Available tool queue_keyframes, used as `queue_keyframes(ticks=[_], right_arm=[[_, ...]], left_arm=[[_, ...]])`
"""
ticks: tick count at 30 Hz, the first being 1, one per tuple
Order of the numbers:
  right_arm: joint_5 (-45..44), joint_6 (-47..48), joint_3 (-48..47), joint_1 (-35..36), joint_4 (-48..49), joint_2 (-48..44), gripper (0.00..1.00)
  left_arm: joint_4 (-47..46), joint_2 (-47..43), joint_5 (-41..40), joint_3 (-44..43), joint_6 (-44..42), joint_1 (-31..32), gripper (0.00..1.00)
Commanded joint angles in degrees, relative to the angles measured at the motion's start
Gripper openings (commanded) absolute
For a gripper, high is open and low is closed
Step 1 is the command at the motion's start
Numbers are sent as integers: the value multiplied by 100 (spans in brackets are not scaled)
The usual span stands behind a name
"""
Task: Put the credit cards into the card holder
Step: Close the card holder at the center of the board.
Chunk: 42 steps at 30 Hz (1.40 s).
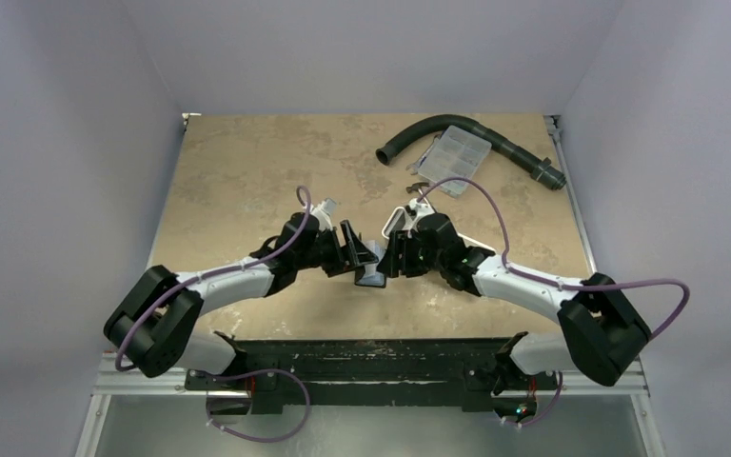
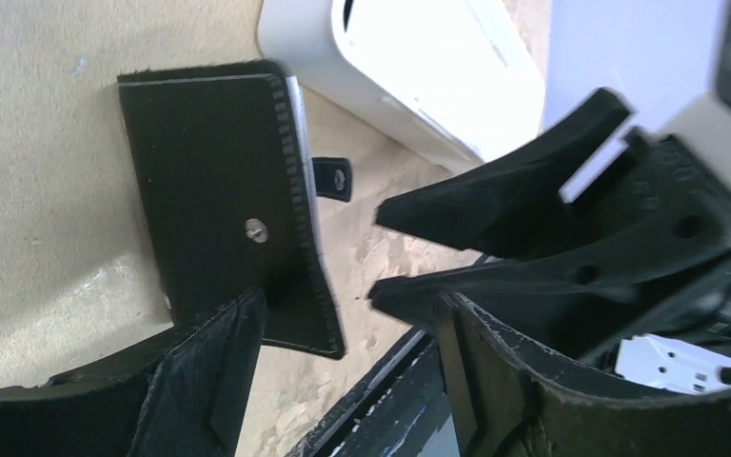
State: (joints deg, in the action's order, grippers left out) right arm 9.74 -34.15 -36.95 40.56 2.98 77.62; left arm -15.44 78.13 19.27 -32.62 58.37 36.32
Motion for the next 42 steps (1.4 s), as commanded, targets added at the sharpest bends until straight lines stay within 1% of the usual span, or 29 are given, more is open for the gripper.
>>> queue_keyframes(ticks=[1,4,8,11,15,17,20,22,26,28,31,34,37,39,42], right_arm=[[-1044,-243,52,14,-596,-322,58],[-1368,-327,181,7,-526,-353,57],[-1467,-271,217,-114,-335,-227,56],[-1505,-252,267,-280,-129,-133,52],[-1501,-198,334,-696,59,-123,45],[-1463,-88,320,-847,120,-113,45],[-1421,138,132,-909,-23,-4,45],[-1180,304,45,-911,-86,11,45],[-849,388,-1,-900,-267,-53,49],[-788,258,21,-902,-403,-161,59],[-539,75,137,-900,-333,-425,68],[-209,-83,111,-893,-325,-490,70],[94,-330,81,-832,-135,-377,68],[185,-528,97,-757,-37,-278,64],[260,-793,97,-733,17,-130,52]], left_arm=[[-393,400,-37,-323,-69,181,70],[-508,662,-46,-438,-85,264,70],[-700,980,22,-544,-57,369,70],[-699,1114,33,-608,-77,422,70],[-622,1178,78,-662,-107,430,69],[-472,1166,85,-749,-192,432,69],[29,1152,47,-1006,-440,421,68],[335,1161,59,-1185,-615,400,67],[705,1081,143,-1341,-815,168,66],[904,1061,203,-1416,-874,-2,66],[1214,1215,522,-1630,-1012,-256,65],[1766,1485,595,-1917,-1328,-414,60],[1971,1745,698,-2168,-1587,-451,55],[2068,1922,820,-2359,-1729,-450,51],[2274,2204,758,-2626,-1895,-450,46]])
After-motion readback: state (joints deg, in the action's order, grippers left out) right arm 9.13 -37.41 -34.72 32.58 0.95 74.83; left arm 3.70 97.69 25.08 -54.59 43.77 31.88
